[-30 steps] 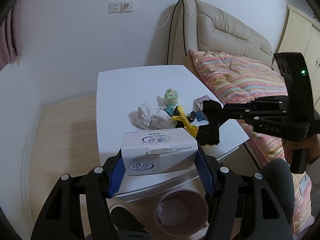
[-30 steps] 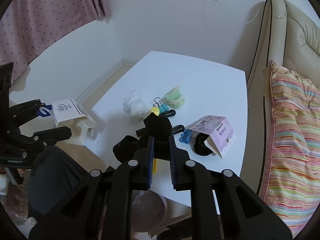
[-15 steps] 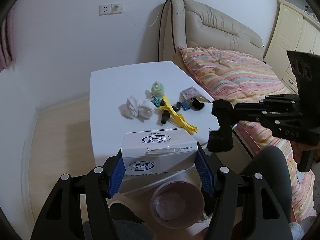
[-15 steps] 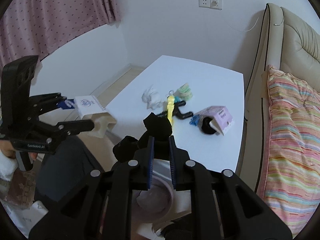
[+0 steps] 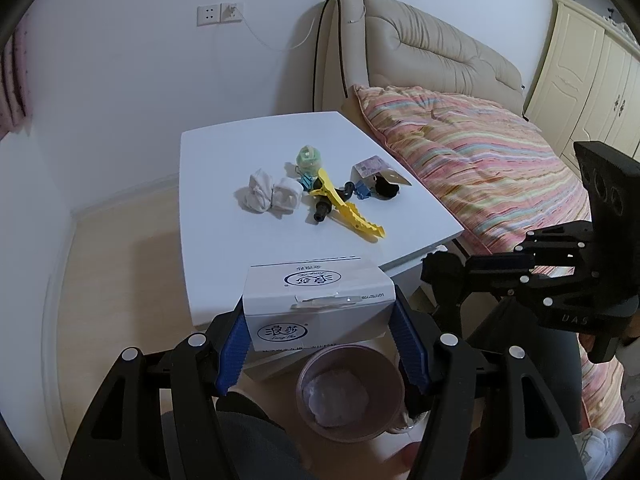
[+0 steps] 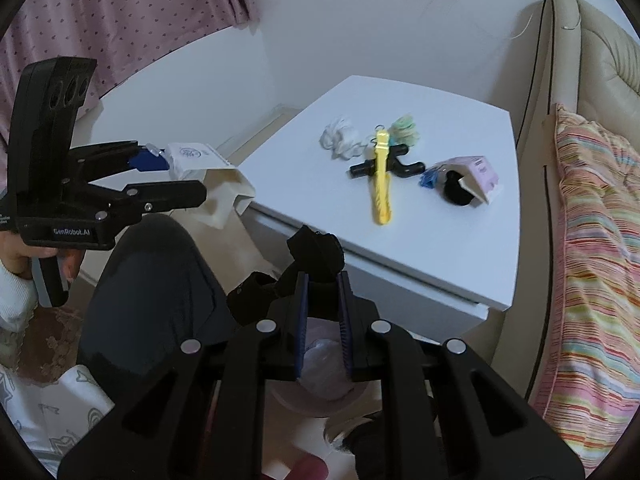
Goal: Collect trash
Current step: 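Drop the black sock into the pink bin with the right gripper while the left gripper holds the tissue box, then lower the tissue box over the bin and open the left gripper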
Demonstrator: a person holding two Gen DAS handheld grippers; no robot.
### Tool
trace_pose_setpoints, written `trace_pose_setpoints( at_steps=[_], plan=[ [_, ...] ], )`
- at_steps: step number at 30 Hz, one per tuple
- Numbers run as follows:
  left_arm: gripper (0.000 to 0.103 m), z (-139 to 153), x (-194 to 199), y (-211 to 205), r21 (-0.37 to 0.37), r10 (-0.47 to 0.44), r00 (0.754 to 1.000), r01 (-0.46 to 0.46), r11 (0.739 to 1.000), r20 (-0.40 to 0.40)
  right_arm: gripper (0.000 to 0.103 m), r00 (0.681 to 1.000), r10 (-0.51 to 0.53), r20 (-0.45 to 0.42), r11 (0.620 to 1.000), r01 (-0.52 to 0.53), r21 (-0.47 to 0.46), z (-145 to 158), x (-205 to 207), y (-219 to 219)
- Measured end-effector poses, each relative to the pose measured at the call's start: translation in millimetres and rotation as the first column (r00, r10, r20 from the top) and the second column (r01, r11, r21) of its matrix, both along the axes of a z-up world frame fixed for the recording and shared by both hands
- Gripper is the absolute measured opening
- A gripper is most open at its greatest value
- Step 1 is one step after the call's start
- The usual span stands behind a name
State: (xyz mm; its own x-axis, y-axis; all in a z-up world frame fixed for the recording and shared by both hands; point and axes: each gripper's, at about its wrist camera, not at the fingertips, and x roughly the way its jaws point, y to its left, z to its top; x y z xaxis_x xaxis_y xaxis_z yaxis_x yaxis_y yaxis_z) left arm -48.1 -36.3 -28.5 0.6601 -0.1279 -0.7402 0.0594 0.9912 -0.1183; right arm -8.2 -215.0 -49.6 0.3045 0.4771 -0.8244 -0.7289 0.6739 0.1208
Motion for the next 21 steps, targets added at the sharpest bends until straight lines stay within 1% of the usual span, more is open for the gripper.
trace_pose_setpoints(
  at_steps=[1,3,4,5,6,7,8,10,12,21],
  plan=[
    [0.062,0.6,-1.0,-0.3,0.001,0.0,1.0,0.0,1.0,0.001,0.014,1.0,0.006,-0.004,1.0,-0.006,0.004,-0.9,-1.3,0.7],
    [0.062,1.5,-2.2,-0.6,0.001,-0.001,1.0,0.001,1.0,0.004,0.02,1.0,0.02,-0.012,1.0,-0.02,0.004,-2.5,-3.4,3.5],
    [0.062,2.4,-2.7,-0.7,0.001,0.0,1.0,0.0,1.0,0.007,0.029,1.0,0.026,-0.012,1.0,-0.026,-0.002,-3.4,-3.9,5.4],
    [0.062,2.9,-2.9,-0.9,0.001,0.0,1.0,0.0,1.0,0.008,0.06,1.0,0.026,-0.01,1.0,-0.027,-0.005,-3.8,-3.8,6.5],
    [0.062,2.9,-2.4,-1.0,0.001,-0.001,1.0,0.001,1.0,0.008,0.087,1.0,0.023,-0.006,1.0,-0.023,-0.002,-3.5,-3.6,6.9],
    [0.062,3.3,-2.6,-1.3,0.002,-0.002,1.0,0.002,1.0,0.009,0.09,1.0,0.019,-0.004,1.0,-0.019,0.008,-2.5,-3.3,6.5],
    [0.062,3.3,-3.1,-1.6,0.002,-0.004,1.0,0.004,1.0,0.009,0.091,1.0,0.01,0.0,1.0,-0.01,0.018,-1.3,-2.6,5.8],
    [0.062,2.5,-3.4,-2.1,0.0,-0.009,1.0,0.009,1.0,0.006,0.093,1.0,-0.011,0.002,1.0,0.011,0.003,-1.7,0.6,5.8],
    [0.062,2.4,-3.9,-3.5,0.0,-0.018,1.0,0.018,1.0,0.003,0.095,1.0,-0.02,-0.004,1.0,0.02,0.008,-0.7,2.4,4.3],
    [0.062,-0.3,-5.6,-14.3,-0.006,-0.067,0.998,0.067,0.998,-0.013,0.096,0.997,-0.08,0.009,0.997,0.08,0.009,3.9,6.8,-9.1]
  ],
)
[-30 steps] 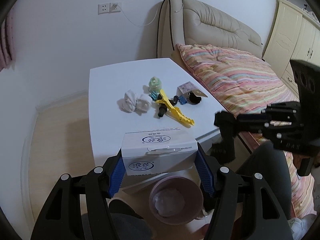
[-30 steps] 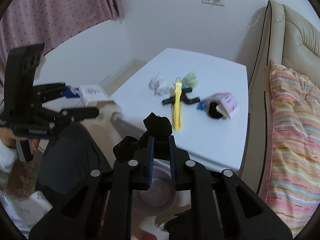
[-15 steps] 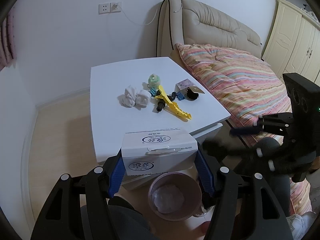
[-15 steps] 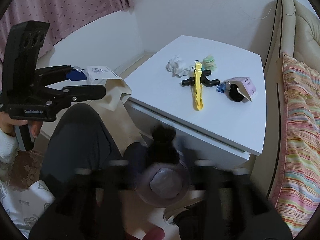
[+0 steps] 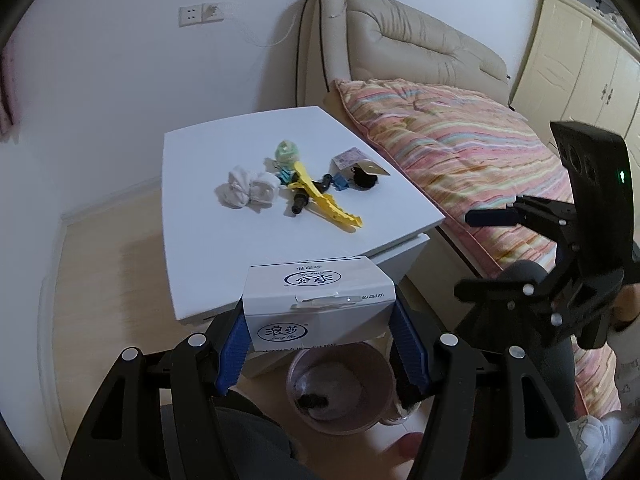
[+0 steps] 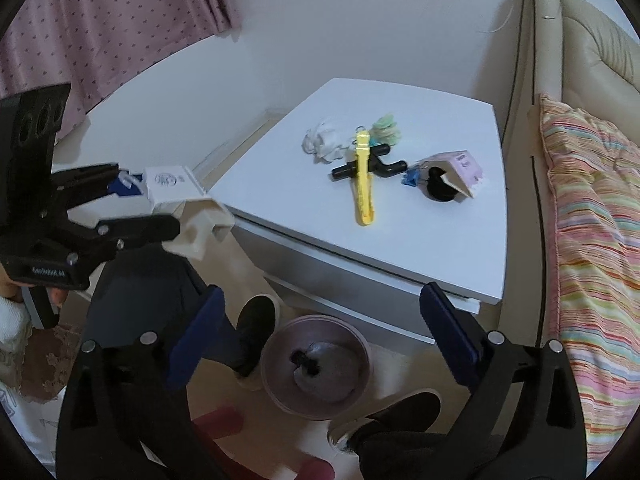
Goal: Collect trash
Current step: 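Lower the tissue box over the bin and open the left gripper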
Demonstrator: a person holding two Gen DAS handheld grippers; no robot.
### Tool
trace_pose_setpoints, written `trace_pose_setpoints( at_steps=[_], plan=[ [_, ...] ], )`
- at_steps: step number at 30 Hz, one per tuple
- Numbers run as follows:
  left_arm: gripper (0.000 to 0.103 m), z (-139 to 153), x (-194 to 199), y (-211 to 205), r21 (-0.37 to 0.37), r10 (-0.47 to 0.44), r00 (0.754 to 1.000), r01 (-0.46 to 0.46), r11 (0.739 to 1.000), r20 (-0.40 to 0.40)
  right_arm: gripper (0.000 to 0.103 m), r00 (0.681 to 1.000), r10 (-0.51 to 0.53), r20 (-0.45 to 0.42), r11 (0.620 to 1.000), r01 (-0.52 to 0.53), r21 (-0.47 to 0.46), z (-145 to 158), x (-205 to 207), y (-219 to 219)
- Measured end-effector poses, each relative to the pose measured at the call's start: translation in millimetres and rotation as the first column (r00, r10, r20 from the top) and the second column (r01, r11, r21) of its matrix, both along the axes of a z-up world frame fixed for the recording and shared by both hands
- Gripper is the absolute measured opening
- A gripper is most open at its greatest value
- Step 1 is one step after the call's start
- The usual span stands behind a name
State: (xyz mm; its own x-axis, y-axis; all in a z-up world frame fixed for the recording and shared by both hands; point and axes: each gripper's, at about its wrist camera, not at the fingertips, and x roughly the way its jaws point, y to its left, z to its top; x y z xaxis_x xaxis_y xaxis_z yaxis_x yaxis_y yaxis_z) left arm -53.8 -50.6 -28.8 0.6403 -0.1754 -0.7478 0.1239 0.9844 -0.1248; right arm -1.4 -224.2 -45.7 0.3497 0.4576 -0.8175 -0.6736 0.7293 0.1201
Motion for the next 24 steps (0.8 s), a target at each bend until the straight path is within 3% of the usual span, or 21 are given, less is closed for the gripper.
trace_pose_setpoints(
  at_steps=[9,24],
  plan=[
    [0.062,-2.2,1.2,-20.4,0.009,-0.056,0.998,0.056,0.998,-0.018,0.097,0.997,-0.063,0.052,0.998,0.063,0.004,15.5,1.9,-23.4],
    [0.063,-10.2,5.1,-49.8,0.007,-0.106,0.993,0.106,0.994,-0.059,0.097,0.992,-0.116,0.053,0.993,0.115,0.032,21.8,3.2,-55.7]
  ],
)
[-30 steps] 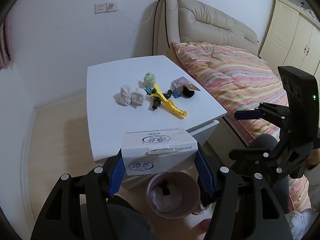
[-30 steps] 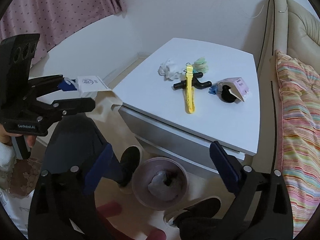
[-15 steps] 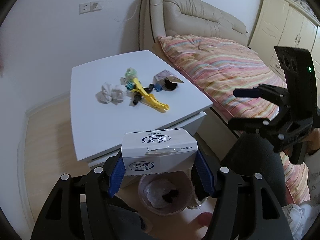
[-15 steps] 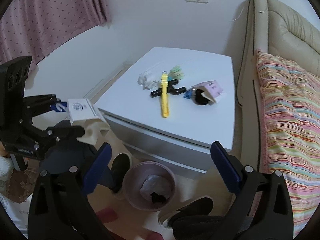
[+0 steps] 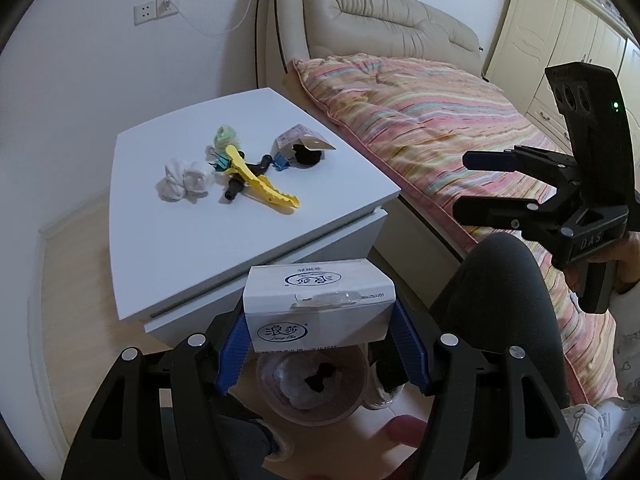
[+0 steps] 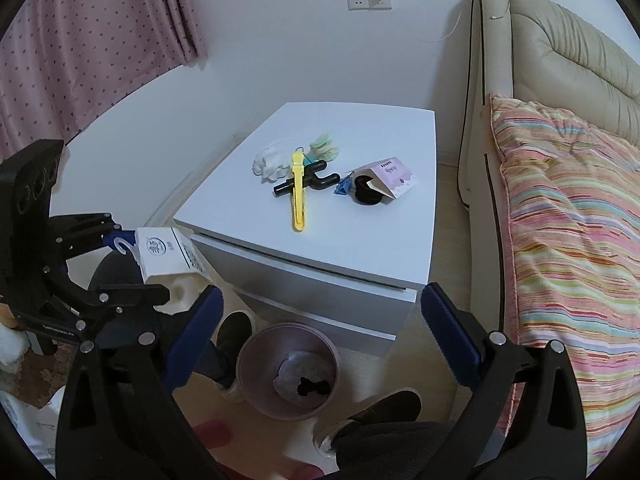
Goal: Collect trash
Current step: 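Lower the tissue box over the bin and open the left gripper, then reach the right gripper to the pink tissue packet and grasp it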
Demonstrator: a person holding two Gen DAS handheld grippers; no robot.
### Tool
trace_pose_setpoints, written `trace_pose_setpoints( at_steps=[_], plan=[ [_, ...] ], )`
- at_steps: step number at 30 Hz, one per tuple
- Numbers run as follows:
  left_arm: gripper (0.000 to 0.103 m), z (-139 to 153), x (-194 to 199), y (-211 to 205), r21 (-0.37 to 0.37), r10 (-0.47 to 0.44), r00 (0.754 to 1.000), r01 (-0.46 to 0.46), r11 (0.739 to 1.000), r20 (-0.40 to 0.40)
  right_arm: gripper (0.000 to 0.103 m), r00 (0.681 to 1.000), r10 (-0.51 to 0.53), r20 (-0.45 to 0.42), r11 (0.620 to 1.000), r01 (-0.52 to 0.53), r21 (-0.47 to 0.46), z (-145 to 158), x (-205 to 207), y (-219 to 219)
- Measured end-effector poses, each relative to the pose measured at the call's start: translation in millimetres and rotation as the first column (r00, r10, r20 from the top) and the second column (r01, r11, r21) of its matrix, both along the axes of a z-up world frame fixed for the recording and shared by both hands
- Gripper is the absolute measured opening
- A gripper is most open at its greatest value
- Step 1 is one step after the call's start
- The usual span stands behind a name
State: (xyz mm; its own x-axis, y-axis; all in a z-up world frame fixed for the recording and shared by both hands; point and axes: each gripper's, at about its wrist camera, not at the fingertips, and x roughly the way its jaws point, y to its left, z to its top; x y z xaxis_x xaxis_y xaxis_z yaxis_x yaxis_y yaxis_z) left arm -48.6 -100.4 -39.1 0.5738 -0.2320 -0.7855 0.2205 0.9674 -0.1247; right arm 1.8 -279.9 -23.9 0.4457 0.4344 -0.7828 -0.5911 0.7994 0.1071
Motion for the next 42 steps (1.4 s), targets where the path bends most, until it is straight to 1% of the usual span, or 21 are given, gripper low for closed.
trace_pose_setpoints(
  at_steps=[3,4,10,18,20,28,37,42],
  plan=[
    [0.088,-1.2,-0.3,-0.1,-0.02,0.002,1.0,-0.002,1.0,0.004,0.097,1.0,0.0,-0.003,1.0,0.0,0.005,-0.3,0.9,-1.7],
    [0.089,-1.5,0.0,0.5,-0.027,0.006,1.0,-0.005,1.0,0.005,0.097,1.0,0.0,-0.003,1.0,0.0,0.006,-0.4,1.2,-1.9],
    [0.095,-4.6,2.6,8.3,-0.01,0.078,0.997,-0.078,0.997,0.004,0.097,1.0,0.006,-0.01,1.0,-0.006,0.012,-3.1,1.4,-3.1],
    [0.095,-3.2,3.5,18.0,0.001,0.16,0.987,-0.16,0.987,0.022,0.098,0.999,0.026,-0.02,1.0,-0.026,0.017,-6.7,2.0,-2.4],
    [0.095,-2.2,4.0,20.5,-0.008,0.18,0.983,-0.179,0.984,0.026,0.098,0.999,0.032,-0.019,0.999,-0.032,0.019,-6.7,2.9,-2.9],
    [0.095,8.4,3.5,25.0,-0.016,0.227,0.973,-0.226,0.974,0.05,0.098,0.997,0.074,-0.011,0.997,-0.073,0.028,-2.3,10.5,-5.0],
    [0.095,19.9,16.8,35.5,-0.006,0.276,0.958,-0.276,0.961,0.072,0.098,0.987,0.159,0.006,0.987,-0.159,-0.021,6.9,48.8,4.9],
    [0.095,22.5,24.8,42.9,-0.014,0.301,0.951,-0.301,0.954,0.075,0.098,0.969,0.248,-0.004,0.967,-0.248,-0.05,8.0,82.5,17.6]
  ],
)
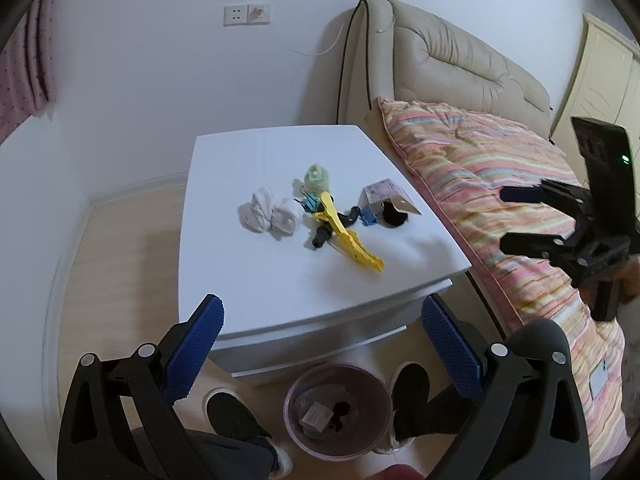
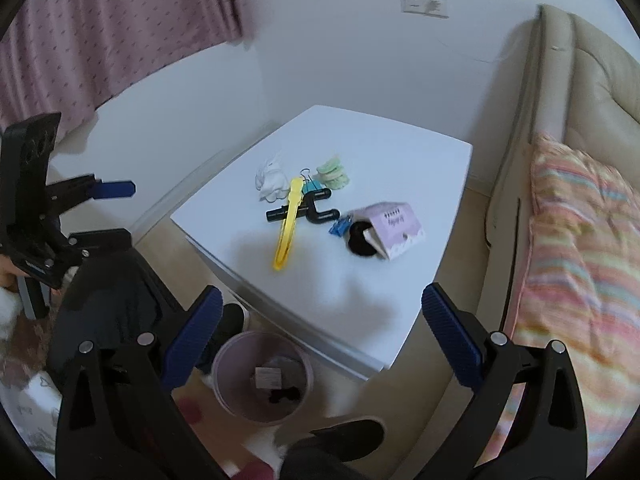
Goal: Collect trash
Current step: 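Reach the right gripper to the pink tissue packet and grasp it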
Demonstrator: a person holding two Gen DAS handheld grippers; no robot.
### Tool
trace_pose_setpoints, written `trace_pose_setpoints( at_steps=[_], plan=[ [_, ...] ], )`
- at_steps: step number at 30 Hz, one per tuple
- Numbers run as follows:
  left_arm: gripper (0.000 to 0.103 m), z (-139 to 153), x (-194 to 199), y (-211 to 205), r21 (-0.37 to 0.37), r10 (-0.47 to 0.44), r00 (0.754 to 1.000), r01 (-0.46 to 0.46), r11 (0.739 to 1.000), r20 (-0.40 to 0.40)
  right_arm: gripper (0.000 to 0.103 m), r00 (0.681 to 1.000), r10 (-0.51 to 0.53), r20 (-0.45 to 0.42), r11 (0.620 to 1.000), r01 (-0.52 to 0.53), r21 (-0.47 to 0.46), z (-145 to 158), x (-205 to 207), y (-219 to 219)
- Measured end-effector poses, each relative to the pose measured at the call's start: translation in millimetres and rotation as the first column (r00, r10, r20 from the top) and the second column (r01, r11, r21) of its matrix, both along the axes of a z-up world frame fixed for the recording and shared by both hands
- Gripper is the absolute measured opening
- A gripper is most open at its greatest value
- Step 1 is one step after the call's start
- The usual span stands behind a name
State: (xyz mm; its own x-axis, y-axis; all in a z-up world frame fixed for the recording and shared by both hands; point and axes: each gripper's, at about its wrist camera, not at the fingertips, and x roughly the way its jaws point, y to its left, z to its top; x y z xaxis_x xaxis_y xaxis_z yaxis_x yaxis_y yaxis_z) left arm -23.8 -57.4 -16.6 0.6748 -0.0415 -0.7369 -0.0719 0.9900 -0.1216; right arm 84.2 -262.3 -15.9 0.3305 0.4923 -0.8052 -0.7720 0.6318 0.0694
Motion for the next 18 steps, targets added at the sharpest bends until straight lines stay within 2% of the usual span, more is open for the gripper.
trace_pose_setpoints(
  at_steps=[6,11,18],
  plan=[
    [0.095,-4.5,5.1,0.2,0.002,0.008,1.0,-0.008,1.0,-0.016,0.098,0.997,0.075,0.0,0.995,-0.075,-0.067,-12.3,50.9,16.3],
    [0.095,-9.5,11.7,5.7,-0.008,0.024,0.999,-0.024,1.0,-0.028,0.098,0.986,0.165,-0.038,0.982,-0.168,-0.081,-20.2,85.7,31.7],
    [0.095,-14.7,18.2,14.2,-0.017,0.041,0.998,-0.041,0.999,-0.04,0.098,0.953,0.275,-0.127,0.95,-0.29,-0.113,-41.7,120.8,55.7]
  ],
)
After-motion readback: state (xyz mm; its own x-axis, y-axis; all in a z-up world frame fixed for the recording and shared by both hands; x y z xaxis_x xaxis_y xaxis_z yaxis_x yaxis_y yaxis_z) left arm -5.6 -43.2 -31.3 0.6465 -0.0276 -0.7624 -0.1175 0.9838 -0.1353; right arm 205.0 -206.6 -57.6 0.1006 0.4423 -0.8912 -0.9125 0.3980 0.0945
